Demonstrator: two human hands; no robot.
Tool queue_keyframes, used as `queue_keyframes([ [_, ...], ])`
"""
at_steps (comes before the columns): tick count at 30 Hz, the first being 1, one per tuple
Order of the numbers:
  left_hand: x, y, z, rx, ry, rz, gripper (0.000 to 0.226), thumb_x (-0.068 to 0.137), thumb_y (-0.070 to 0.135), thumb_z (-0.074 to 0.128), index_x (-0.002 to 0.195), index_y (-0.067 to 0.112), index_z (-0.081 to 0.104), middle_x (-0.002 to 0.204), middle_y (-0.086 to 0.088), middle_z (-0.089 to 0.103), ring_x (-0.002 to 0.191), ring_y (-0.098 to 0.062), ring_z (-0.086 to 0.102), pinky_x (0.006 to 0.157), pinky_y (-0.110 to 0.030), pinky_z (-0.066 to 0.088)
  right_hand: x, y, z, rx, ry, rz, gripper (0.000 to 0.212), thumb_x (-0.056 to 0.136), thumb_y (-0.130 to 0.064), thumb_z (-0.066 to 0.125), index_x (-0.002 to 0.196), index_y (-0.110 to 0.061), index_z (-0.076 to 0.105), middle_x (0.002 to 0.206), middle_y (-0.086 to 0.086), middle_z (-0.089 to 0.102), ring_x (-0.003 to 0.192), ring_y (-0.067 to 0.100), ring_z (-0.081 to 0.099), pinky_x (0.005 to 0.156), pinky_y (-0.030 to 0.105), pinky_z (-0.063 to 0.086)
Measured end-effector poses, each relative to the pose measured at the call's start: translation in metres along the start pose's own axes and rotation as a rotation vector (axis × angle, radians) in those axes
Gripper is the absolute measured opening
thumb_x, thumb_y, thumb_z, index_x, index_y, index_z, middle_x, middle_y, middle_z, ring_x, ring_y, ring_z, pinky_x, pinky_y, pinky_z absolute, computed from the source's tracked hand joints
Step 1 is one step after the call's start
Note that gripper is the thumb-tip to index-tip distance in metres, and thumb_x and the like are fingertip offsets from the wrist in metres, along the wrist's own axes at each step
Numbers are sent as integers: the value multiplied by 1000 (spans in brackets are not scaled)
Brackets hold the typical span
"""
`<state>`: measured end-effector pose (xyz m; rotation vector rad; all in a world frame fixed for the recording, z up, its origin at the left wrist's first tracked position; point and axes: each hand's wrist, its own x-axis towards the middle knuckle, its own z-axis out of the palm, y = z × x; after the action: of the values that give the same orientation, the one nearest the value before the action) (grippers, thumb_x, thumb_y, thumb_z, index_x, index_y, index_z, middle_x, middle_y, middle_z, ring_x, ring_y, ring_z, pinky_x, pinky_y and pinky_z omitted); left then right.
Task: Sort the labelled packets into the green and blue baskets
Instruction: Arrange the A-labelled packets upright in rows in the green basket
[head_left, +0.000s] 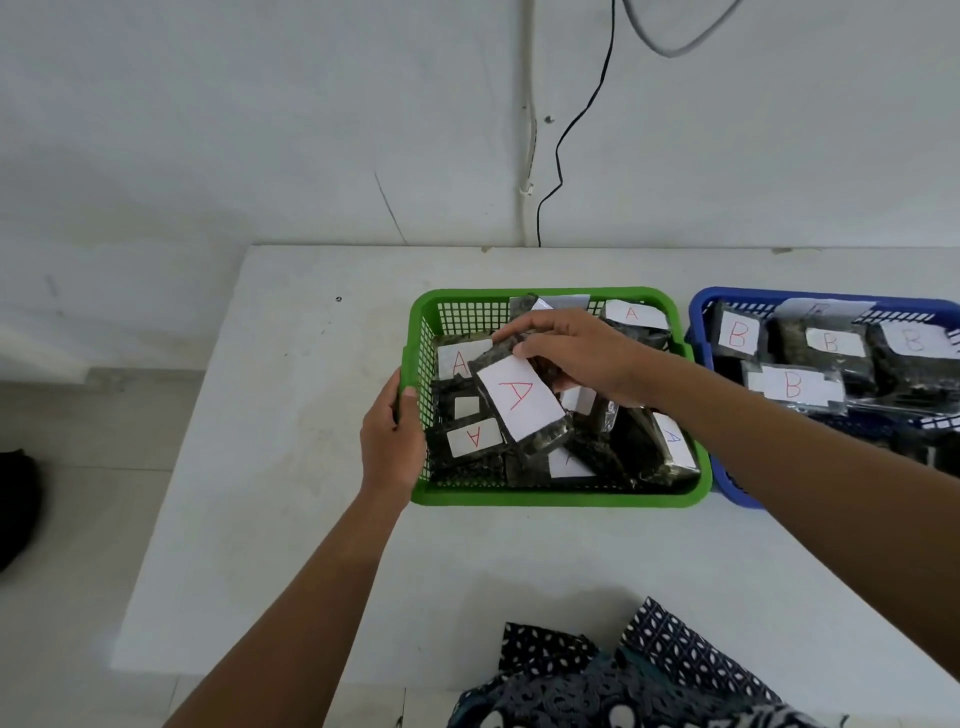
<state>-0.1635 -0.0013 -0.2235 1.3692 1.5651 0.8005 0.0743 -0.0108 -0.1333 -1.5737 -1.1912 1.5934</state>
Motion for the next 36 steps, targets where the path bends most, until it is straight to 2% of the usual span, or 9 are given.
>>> queue_keyframes([
  [4,-1,0,-1,1,4,22,37,105,22,39,136,27,59,104,0,71,73,1,60,59,-8,42,19,-5,14,-28,66,-34,20,98,-11,58,106,-20,74,105,16,73,87,20,67,73,33,57],
  [9,0,-1,0,23,2,13,38,105,21,40,139,24,57,113,-24,65,70,-25,52,62,-34,42,54,-15,32,-346,236,-224,29,92,-22,68,120,-22,59,111,-3,70,91,12,66,82,27,53],
  [15,0,-1,-1,3,7,41,37,105,21,41,136,26,59,110,-17,68,97,-38,61,78,-40,51,75,0,57,-751,-29,-320,33,96,-23,61,127,-12,63,123,5,62,115,21,55,105,40,41],
  [20,1,-1,0,13,3,25,38,105,21,39,137,25,58,109,-5,70,95,-24,64,81,-28,52,66,19,57,-1164,-147,-210,67,95,-43,56,155,-42,26,145,2,40,133,25,43,110,45,38],
  [22,2,-1,1,20,16,24,38,105,21,38,137,26,58,111,2,71,97,-15,65,83,-26,54,66,20,58,-1098,-190,-157,70,95,-37,57,155,-42,21,146,2,45,130,27,48,106,42,43],
  [25,1,1,0,21,22,6,38,106,21,39,140,24,56,123,4,69,109,-15,65,95,-40,54,68,21,60,-875,-283,-25,67,91,-36,66,148,-32,31,133,7,57,105,24,61,93,39,50],
  [27,1,2,0,18,25,0,38,106,21,39,140,24,56,123,5,68,110,-14,64,96,-41,54,68,21,62,-846,-297,-12,58,91,-36,68,142,-26,42,129,4,56,110,24,57,96,39,48],
  [31,-1,3,-1,0,19,10,38,106,22,38,138,28,57,117,9,70,104,-8,66,88,-31,57,69,24,63,-927,-207,-98,60,93,-40,63,147,-21,46,140,2,44,130,22,43,111,41,37],
  [36,-2,4,-1,-35,0,2,38,105,21,38,137,28,58,109,11,71,93,-3,67,70,-14,52,66,28,55,-893,-196,-9,50,93,-41,63,139,-29,45,138,4,54,124,27,52,104,44,44],
])
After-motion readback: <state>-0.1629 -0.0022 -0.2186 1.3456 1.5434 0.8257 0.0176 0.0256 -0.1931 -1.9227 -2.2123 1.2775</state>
